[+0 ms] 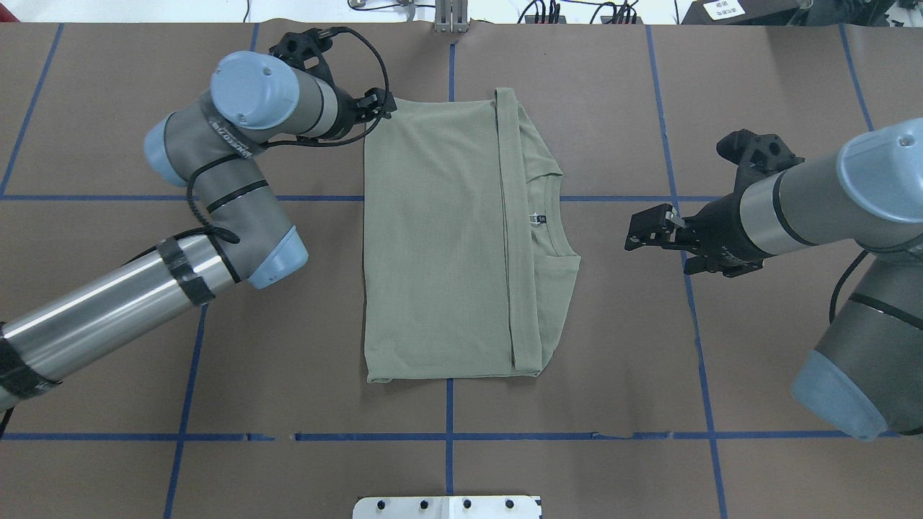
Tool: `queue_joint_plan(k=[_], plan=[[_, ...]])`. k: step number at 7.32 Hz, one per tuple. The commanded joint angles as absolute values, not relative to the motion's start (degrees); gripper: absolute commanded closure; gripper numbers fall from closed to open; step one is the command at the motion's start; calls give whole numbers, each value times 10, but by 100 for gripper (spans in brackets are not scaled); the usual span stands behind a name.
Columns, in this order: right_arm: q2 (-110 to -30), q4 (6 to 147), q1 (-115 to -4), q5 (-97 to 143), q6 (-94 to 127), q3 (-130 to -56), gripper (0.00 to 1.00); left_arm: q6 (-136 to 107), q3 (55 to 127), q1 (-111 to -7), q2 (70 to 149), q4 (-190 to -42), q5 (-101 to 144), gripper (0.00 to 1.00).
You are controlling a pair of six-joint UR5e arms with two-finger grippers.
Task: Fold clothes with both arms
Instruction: 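Release the shirt with the left gripper while the right gripper moves over it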
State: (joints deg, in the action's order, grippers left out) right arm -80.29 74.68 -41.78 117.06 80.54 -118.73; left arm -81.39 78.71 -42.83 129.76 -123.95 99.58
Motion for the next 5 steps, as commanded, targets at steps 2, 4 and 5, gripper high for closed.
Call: queue_joint_plan(k=[2, 4, 5], plan=[[-641, 940, -371, 1113, 728, -1126, 0, -802, 999, -424, 1196, -1121, 1048, 0], [-600, 947, -331, 1094, 696, -1066, 0, -803, 1110, -417, 1129, -1097, 1070, 0], [-599, 954, -310, 1092, 687, -1062, 0, -805, 1137, -411, 1126, -1072, 1077, 0]])
